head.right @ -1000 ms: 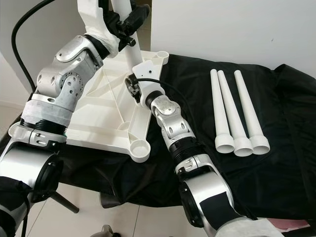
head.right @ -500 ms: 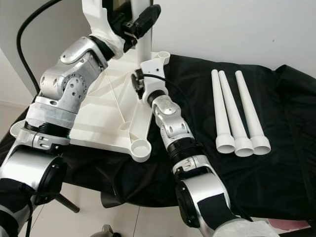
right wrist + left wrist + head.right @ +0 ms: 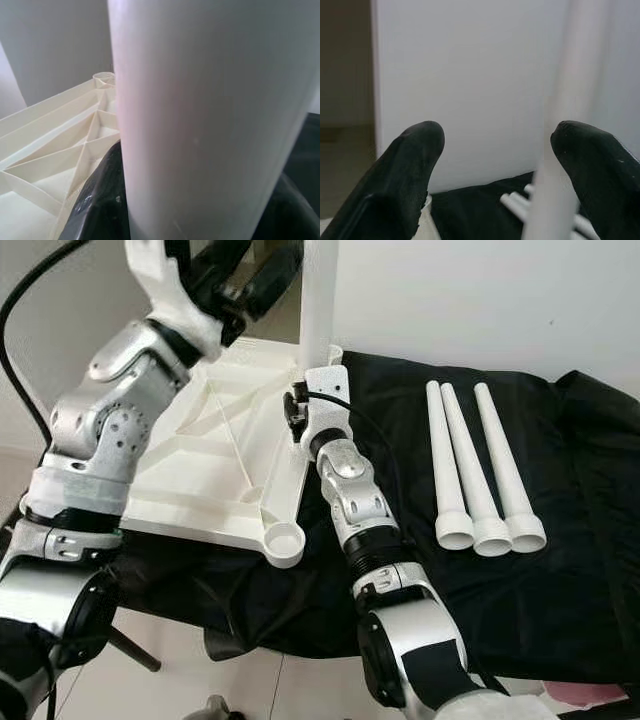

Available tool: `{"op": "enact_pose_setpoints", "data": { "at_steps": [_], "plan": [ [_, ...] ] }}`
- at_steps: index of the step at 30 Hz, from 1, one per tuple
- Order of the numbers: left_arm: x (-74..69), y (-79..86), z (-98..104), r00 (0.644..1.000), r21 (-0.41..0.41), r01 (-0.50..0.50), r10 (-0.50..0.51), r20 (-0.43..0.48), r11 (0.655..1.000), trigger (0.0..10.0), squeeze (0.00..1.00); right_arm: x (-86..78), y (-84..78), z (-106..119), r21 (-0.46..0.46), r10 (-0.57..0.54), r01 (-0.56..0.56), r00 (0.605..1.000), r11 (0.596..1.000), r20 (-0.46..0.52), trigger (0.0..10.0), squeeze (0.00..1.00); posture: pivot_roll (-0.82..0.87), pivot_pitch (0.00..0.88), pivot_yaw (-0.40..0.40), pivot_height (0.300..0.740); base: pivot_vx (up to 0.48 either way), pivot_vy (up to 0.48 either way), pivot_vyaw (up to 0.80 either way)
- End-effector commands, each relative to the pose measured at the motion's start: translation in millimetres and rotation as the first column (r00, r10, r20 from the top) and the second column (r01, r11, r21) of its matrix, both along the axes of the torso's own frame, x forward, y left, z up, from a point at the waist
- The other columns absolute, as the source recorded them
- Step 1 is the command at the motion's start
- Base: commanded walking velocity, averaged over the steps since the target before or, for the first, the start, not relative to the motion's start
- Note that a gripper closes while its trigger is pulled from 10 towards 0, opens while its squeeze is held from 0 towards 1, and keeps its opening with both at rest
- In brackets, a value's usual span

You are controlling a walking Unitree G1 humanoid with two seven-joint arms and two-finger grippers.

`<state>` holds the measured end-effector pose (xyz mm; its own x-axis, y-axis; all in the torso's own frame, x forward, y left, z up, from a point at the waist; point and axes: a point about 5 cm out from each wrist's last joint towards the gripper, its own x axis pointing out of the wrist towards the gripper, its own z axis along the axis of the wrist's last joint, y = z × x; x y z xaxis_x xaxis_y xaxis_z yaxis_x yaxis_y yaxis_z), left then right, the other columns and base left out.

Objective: Building children table

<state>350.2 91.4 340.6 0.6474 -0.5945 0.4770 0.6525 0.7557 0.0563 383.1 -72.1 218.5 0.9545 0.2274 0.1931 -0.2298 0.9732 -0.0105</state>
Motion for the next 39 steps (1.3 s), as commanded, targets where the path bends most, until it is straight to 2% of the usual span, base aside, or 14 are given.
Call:
{"op": "enact_pose_setpoints", "data": {
  "at_steps": [1,2,5,6,8,10,14,19,24,27,29,31,35,39],
  "plan": [
    [-0.1,6.0,-14,0.999,0.083,0.033,-0.033,-0.002,0.996,10.0,0.00,-2.4,-8.6,-1,0.031,-0.030,0.030,0.999,0.999,0.019,10.0,0.00,0.06,0.038,-0.019,0.740,0.000,0.000,0.00],
    [1.6,14.7,-26,0.999,0.111,-0.014,0.017,-0.027,0.994,10.0,0.00,-4.7,-14.2,-4,0.046,-0.043,0.042,0.999,0.998,0.023,10.0,0.00,0.05,0.036,-0.021,0.740,0.000,0.000,0.00],
    [2.1,20.0,-34,0.998,0.127,-0.041,0.047,-0.041,0.991,10.0,0.00,-6.2,-17.5,-6,0.054,-0.051,0.049,0.998,0.997,0.025,10.0,0.00,0.05,0.036,-0.021,0.740,0.000,0.000,0.00],
    [3.5,32.1,-60,0.986,0.185,-0.118,0.137,-0.093,0.976,10.0,0.00,-10.6,-28.7,-10,0.076,-0.090,0.087,0.996,0.993,0.030,10.0,0.00,0.04,0.033,-0.018,0.740,0.000,0.000,0.00],
    [3.5,32.1,-60,0.986,0.185,-0.118,0.137,-0.093,0.976,10.0,0.00,-10.6,-28.7,-10,0.076,-0.090,0.087,0.996,0.993,0.030,10.0,0.00,0.04,0.033,-0.018,0.740,0.000,0.000,0.00],
    [2.0,38.0,-87,0.972,0.263,-0.152,0.192,-0.136,0.953,10.0,0.00,-15.6,-40.4,-16,0.099,-0.127,0.124,0.992,0.987,0.023,10.0,0.00,0.04,0.032,-0.019,0.740,0.000,0.000,0.00],
    [-1.1,40.5,-107,0.963,0.311,-0.145,0.206,-0.173,0.939,10.0,0.00,-20.1,-49.5,-21,0.104,-0.151,0.149,0.988,0.983,0.015,10.0,0.00,0.04,0.030,-0.021,0.740,0.000,0.000,0.00],
    [-11.2,51.0,-153,0.941,0.442,-0.112,0.239,-0.241,0.890,10.0,0.00,-26.9,-66.4,-26,0.083,-0.201,0.199,0.979,0.976,0.016,10.0,0.00,0.02,0.040,-0.018,0.740,0.000,0.000,0.00],
    [-16.0,59.4,-176,0.919,0.522,-0.090,0.273,-0.284,0.848,10.0,0.00,-28.8,-78.4,-28,0.073,-0.238,0.237,0.971,0.969,0.010,10.0,0.00,0.02,0.038,-0.018,0.740,0.000,0.000,0.00],
    [-17.3,61.6,-184,0.912,0.546,-0.085,0.286,-0.295,0.834,10.0,0.00,-29.5,-81.7,-28,0.073,-0.249,0.248,0.968,0.966,0.008,10.0,0.00,0.02,0.038,-0.018,0.740,0.000,0.000,0.00],
    [-20.8,63.8,-206,0.895,0.636,-0.052,0.318,-0.312,0.770,10.0,0.00,-29.3,-84.7,-28,0.076,-0.261,0.260,0.965,0.963,0.004,10.0,0.00,0.02,0.036,-0.017,0.740,0.000,0.000,0.00],
    [-20.8,63.8,-206,0.895,0.636,-0.052,0.318,-0.312,0.770,10.0,0.00,-29.3,-84.7,-28,0.076,-0.261,0.260,0.965,0.963,0.004,10.0,0.00,0.02,0.036,-0.017,0.740,0.000,0.000,0.00],
    [-23.6,62.3,-227,0.875,0.704,-0.022,0.355,-0.331,0.710,10.0,0.00,-30.1,-77.3,-28,0.079,-0.243,0.242,0.970,0.967,0.001,10.0,0.00,0.02,0.030,-0.016,0.740,0.000,0.000,0.00],
    [-25.0,60.1,-232,0.876,0.724,-0.007,0.353,-0.327,0.690,10.0,0.00,-30.7,-74.7,-29,0.077,-0.237,0.236,0.972,0.969,-0.004,10.0,0.00,0.02,0.027,-0.016,0.740,0.000,0.000,0.00]
  ]
}}
